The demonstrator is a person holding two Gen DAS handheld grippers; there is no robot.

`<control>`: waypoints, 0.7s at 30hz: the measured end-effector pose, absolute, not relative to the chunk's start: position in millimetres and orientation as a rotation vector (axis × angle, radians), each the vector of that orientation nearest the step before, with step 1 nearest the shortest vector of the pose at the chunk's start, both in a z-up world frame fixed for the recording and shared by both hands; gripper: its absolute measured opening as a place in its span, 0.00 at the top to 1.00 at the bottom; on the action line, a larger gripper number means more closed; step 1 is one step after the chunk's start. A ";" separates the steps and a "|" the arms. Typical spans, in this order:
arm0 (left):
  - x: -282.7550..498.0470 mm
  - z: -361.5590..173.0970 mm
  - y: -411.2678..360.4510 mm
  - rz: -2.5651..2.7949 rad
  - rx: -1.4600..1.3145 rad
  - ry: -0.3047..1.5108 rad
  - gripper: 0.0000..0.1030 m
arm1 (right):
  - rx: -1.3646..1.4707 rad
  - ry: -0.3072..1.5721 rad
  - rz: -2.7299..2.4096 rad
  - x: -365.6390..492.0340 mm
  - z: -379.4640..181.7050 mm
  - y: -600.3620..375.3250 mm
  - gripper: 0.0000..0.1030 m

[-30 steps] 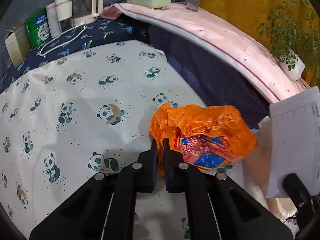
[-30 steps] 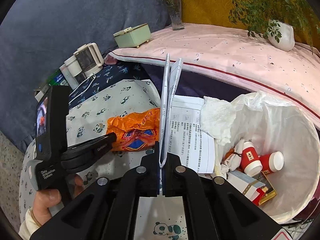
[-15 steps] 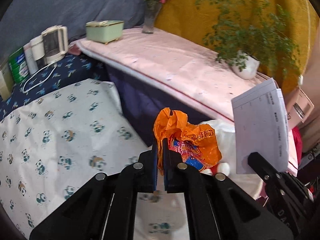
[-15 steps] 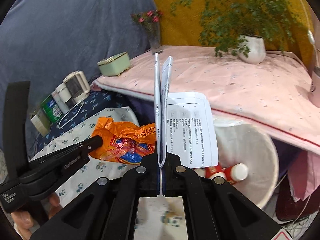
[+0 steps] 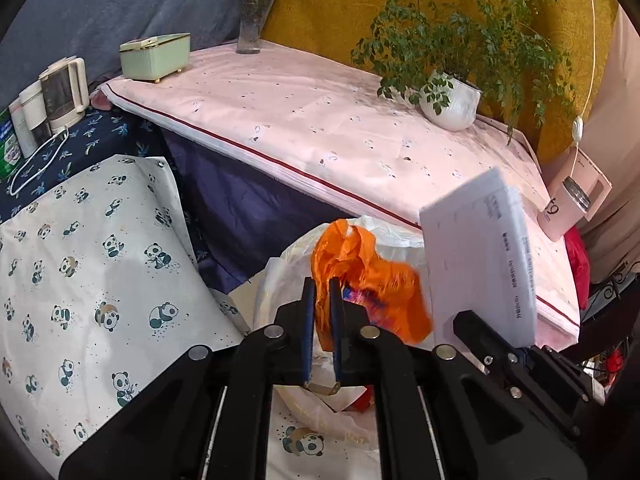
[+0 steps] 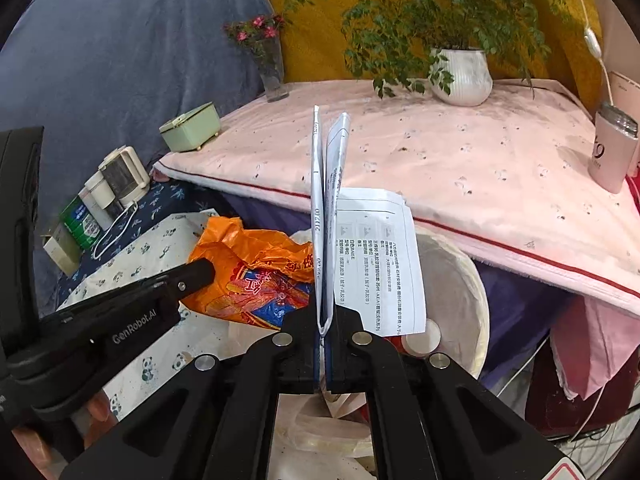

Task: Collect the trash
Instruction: 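Carry the orange bag and receipts over the bin and open both grippers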

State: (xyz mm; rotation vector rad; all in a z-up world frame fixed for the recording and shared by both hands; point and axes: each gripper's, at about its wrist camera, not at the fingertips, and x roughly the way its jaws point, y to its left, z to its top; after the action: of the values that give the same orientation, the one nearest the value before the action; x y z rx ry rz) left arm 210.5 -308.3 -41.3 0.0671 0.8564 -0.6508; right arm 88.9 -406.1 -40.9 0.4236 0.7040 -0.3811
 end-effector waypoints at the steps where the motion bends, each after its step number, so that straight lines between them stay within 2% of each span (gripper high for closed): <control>1: 210.5 -41.8 -306.3 -0.638 0.068 0.847 0.79 | 0.415 0.705 -0.384 88.8 -41.5 -405.6 0.90; 3: 211.2 -41.9 -302.1 -0.609 0.074 0.829 0.55 | 0.403 0.695 -0.384 87.7 -41.5 -402.1 0.76; 4: 211.0 -41.1 -299.7 -0.598 0.077 0.819 0.53 | 0.399 0.686 -0.388 86.6 -40.4 -400.7 0.65; 5: 211.1 -41.1 -297.5 -0.590 0.084 0.813 0.50 | 0.395 0.681 -0.391 84.6 -39.8 -400.0 0.62; 9: 209.1 -40.2 -289.0 -0.577 0.094 0.814 0.44 | 0.378 0.685 -0.388 82.2 -35.4 -395.2 0.59; 17: 188.8 -32.6 -262.8 -0.518 0.101 0.798 0.28 | 0.327 0.695 -0.387 63.9 -21.4 -378.8 0.35; 21: 171.6 -29.2 -249.6 -0.481 0.126 0.784 0.19 | 0.278 0.703 -0.391 49.9 -12.9 -367.3 0.29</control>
State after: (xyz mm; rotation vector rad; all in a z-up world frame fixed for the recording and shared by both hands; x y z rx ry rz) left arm 171.6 -249.6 -29.2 0.1263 0.7838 -0.4811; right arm 49.9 -367.3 -12.9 0.2784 0.7035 -0.3910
